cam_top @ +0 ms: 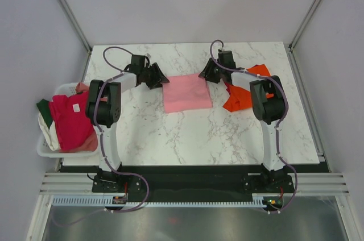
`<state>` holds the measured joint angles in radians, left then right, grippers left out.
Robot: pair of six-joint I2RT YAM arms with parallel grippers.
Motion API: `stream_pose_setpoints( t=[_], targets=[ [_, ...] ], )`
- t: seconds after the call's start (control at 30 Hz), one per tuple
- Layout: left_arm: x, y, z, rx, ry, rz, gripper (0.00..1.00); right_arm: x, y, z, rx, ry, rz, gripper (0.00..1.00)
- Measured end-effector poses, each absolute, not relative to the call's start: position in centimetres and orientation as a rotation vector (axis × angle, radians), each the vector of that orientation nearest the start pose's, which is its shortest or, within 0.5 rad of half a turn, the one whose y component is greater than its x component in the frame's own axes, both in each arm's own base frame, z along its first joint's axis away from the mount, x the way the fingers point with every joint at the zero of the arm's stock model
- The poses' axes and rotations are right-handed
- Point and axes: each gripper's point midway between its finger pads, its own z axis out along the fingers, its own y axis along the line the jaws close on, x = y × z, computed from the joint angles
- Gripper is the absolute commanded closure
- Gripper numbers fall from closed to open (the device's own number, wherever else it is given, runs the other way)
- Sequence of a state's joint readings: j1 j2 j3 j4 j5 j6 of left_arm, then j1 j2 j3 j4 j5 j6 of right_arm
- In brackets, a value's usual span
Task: Fold and stack the t-shirts
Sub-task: Neatly place the folded tshirt to the corner
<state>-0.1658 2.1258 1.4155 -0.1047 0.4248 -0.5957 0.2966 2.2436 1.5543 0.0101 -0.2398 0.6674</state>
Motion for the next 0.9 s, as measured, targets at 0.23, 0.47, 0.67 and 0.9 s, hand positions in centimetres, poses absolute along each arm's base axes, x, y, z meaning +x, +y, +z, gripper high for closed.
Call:
stream_pose_setpoints(
  t=[0.23,0.47,0.67,0.9],
  targets=[
    [49.7,-17.8,3.3,-0.352,2.459,-0.855,0.61,53.6,23.2,3.2,0.307,2.352,0.748,0.64],
    [50.8,-18.6,2.6,-0.349,2.472,-0.850,0.98,54.1,23.8,2.7,0.260,2.381,0.669,1.00],
    [50.6,-19.2,2.7,-0.339,2.484,-0.838,0.98,53.2,25.8,2.8,0.147,2.385,0.626,1.00],
    [47.9,-19.6,5.7,-0.291,2.476,-0.830,0.98,49.8,24.7,5.5,0.073,2.374,0.571,1.00]
  ],
)
